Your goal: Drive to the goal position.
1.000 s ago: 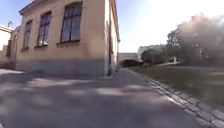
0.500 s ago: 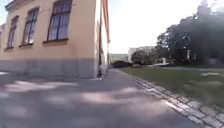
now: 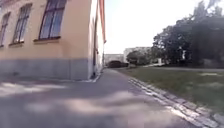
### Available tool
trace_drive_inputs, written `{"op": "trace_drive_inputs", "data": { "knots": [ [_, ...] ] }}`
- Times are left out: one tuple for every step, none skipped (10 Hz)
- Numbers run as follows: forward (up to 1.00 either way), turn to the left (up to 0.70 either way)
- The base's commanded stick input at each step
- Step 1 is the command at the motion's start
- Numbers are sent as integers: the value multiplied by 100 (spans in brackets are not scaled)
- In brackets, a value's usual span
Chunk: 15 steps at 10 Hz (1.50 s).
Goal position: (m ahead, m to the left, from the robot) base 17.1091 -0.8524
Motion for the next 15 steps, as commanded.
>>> {"op": "trace_drive_inputs", "data": {
  "knots": [
    [70, 0],
    [70, 0],
    [70, 0],
    [70, 0],
    [70, 0],
    [70, 0],
    [70, 0],
    [70, 0],
    [70, 0],
    [70, 0],
    [70, 0],
    [70, 0],
    [70, 0],
    [70, 0],
    [70, 0]
  ]
}}
